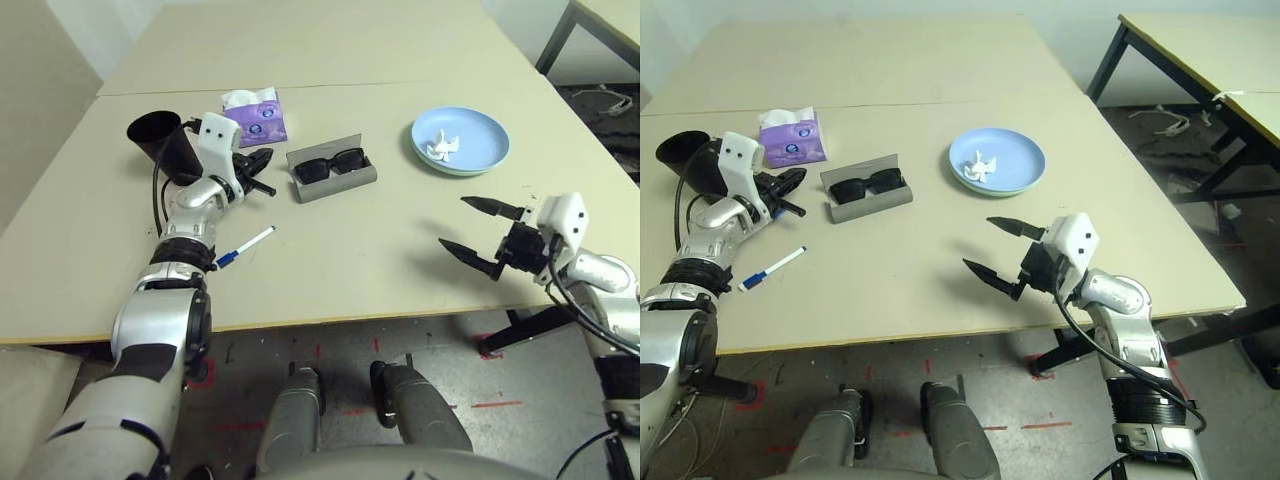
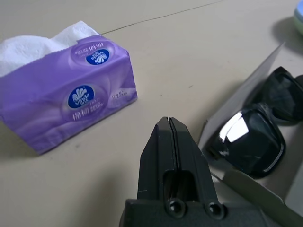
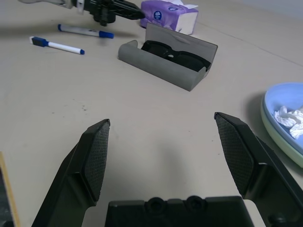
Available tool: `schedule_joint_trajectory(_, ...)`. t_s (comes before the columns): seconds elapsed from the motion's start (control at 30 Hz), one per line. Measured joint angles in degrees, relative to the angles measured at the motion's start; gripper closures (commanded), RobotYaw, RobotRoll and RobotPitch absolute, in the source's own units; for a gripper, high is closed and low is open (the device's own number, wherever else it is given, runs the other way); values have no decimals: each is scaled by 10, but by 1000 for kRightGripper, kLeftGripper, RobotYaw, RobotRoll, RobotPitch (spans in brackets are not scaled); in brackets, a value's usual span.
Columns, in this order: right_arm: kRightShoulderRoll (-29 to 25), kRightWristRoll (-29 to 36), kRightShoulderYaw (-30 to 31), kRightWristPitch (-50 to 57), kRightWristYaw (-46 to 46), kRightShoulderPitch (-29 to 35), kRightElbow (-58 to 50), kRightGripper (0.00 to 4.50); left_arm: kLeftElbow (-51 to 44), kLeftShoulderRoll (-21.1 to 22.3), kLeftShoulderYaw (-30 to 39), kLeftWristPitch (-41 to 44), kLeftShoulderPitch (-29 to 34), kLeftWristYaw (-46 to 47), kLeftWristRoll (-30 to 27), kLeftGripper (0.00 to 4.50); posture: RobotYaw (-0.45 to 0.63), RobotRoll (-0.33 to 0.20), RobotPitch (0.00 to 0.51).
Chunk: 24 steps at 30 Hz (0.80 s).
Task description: Organize and tidy the items on the table.
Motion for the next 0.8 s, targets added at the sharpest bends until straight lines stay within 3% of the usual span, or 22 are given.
schedule_joint_trajectory(0.33, 0, 1, 0, 14, -1, 1, -18, 0, 21, -9, -10, -14, -1, 14, 27, 4485, -223, 0, 169)
schedule_joint_trajectory(0.8, -5, 1, -2, 20, -12, 0, -31, 0, -16, -13, -44, -91, 44, -122, 45, 4485, -219, 0, 162)
